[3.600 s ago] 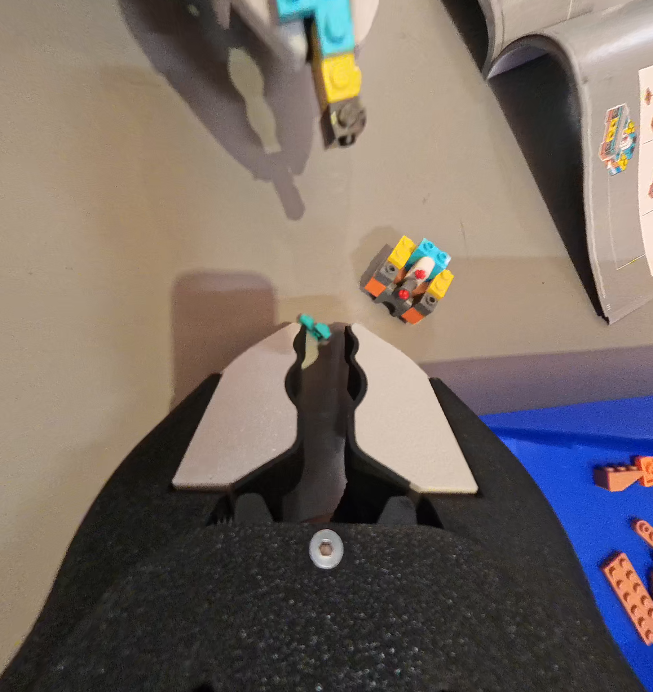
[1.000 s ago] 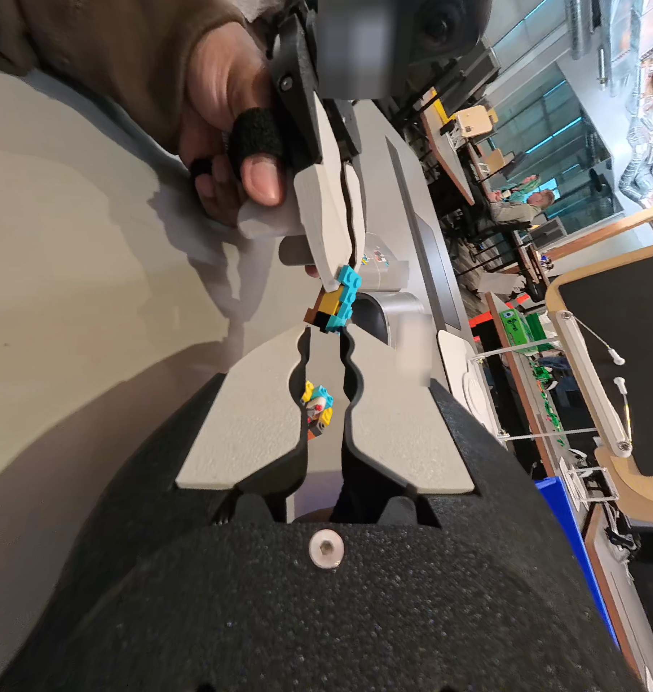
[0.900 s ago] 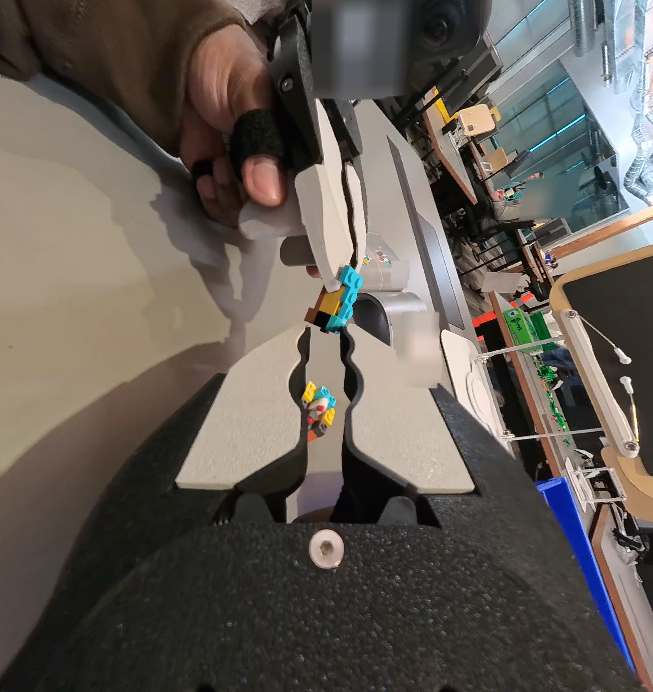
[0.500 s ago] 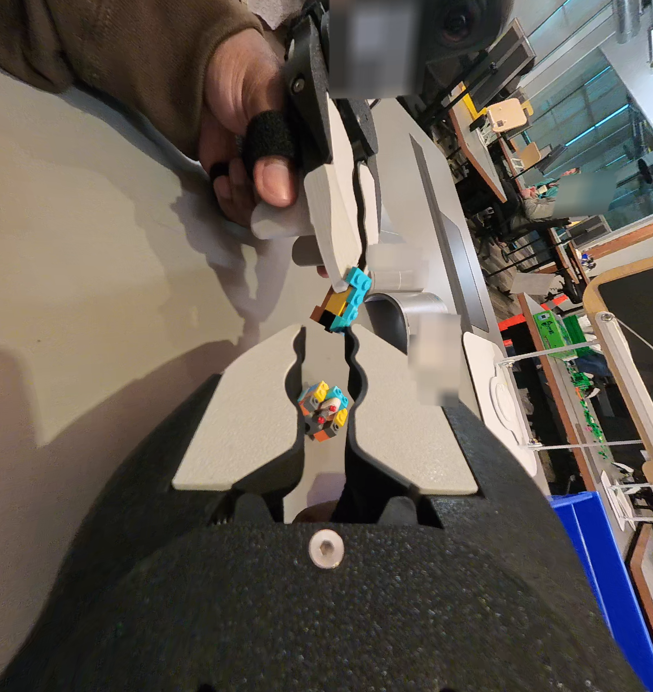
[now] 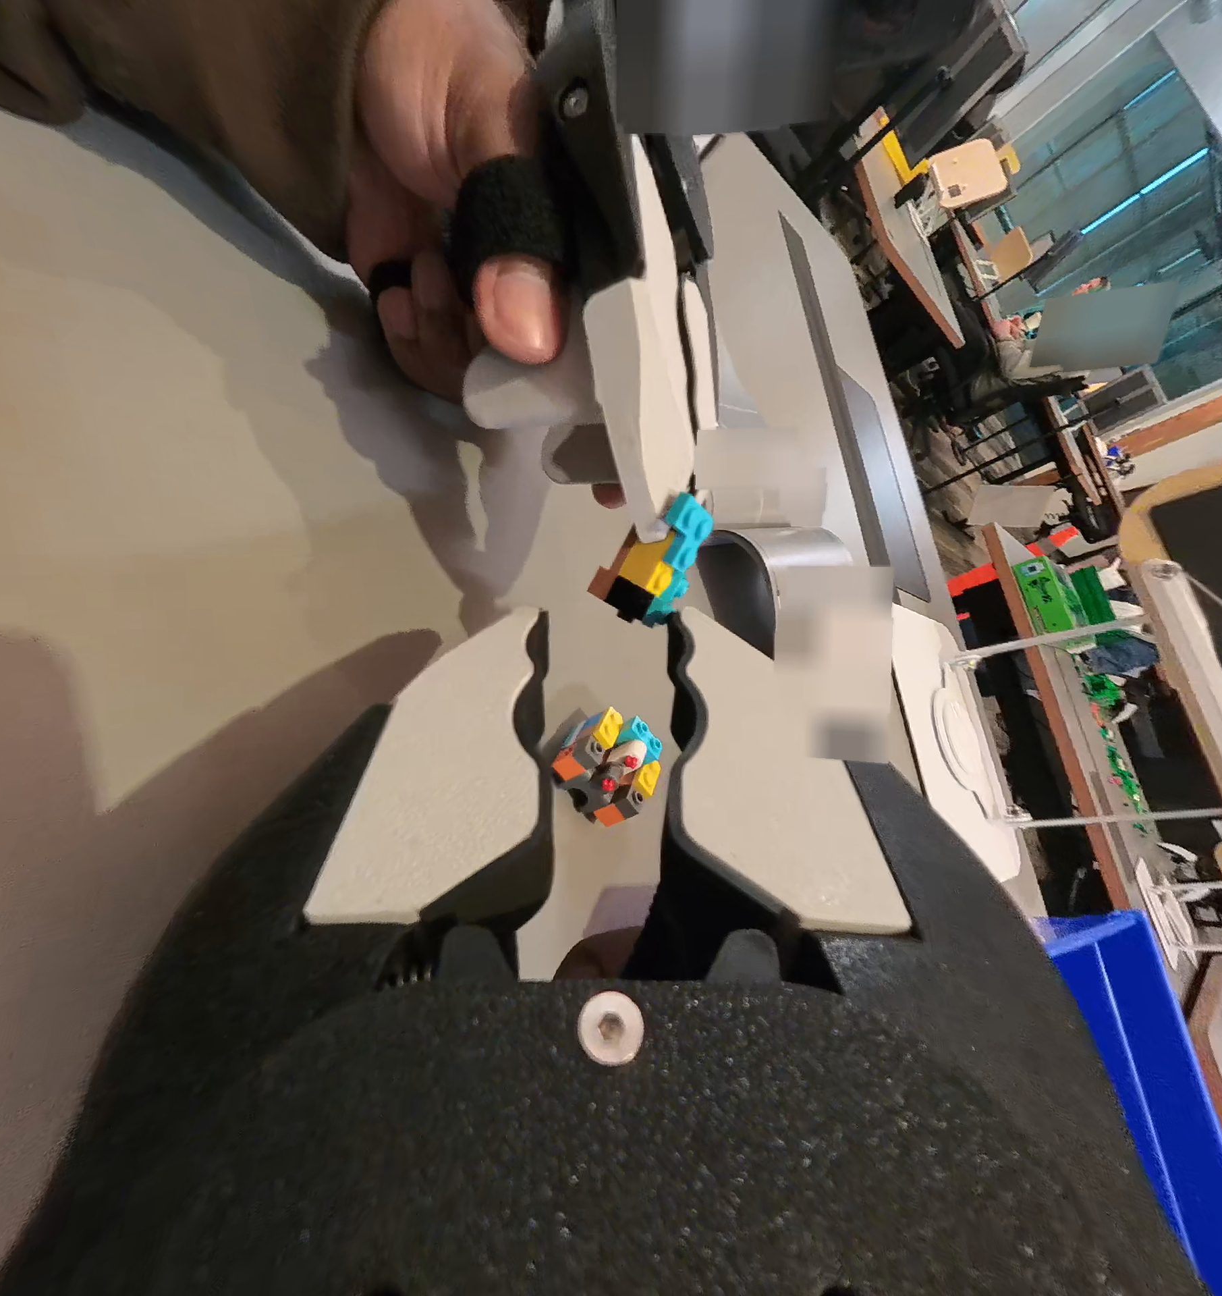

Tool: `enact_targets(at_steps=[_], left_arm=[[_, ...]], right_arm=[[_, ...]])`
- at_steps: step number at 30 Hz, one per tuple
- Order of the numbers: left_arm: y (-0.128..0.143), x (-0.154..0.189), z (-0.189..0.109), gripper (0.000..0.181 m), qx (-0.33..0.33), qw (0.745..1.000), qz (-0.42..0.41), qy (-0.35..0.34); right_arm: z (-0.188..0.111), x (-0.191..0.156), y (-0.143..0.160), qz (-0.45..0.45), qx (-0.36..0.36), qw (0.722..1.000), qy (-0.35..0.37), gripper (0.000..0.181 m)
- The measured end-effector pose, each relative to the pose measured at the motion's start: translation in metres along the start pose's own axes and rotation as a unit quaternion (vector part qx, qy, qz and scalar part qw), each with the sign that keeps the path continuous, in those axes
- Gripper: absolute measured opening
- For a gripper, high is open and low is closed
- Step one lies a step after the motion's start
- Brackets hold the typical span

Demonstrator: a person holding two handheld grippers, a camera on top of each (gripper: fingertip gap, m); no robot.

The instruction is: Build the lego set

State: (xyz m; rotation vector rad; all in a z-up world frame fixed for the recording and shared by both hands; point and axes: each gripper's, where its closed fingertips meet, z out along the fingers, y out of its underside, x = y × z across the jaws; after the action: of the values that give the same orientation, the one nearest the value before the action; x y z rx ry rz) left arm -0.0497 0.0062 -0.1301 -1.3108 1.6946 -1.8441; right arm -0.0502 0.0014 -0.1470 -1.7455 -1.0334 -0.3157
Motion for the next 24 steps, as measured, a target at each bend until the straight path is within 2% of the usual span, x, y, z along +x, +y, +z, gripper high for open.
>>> enact_targets(at_steps=[13,24], left_arm=[[0.003,-0.004,0.000,0.009,-0.011,1.000,0.002,-0.013],[0.012,-0.001,0.003,0.009,-0.060,0.990,0.118,-0.038]], right_arm=[[-0.003,-0.001,-0.002,0.048,0.030,0.998,-0.010,0.025],[-0.006,-0.014,0.002,0.072,0.000,0.994,-0.078,0.029]])
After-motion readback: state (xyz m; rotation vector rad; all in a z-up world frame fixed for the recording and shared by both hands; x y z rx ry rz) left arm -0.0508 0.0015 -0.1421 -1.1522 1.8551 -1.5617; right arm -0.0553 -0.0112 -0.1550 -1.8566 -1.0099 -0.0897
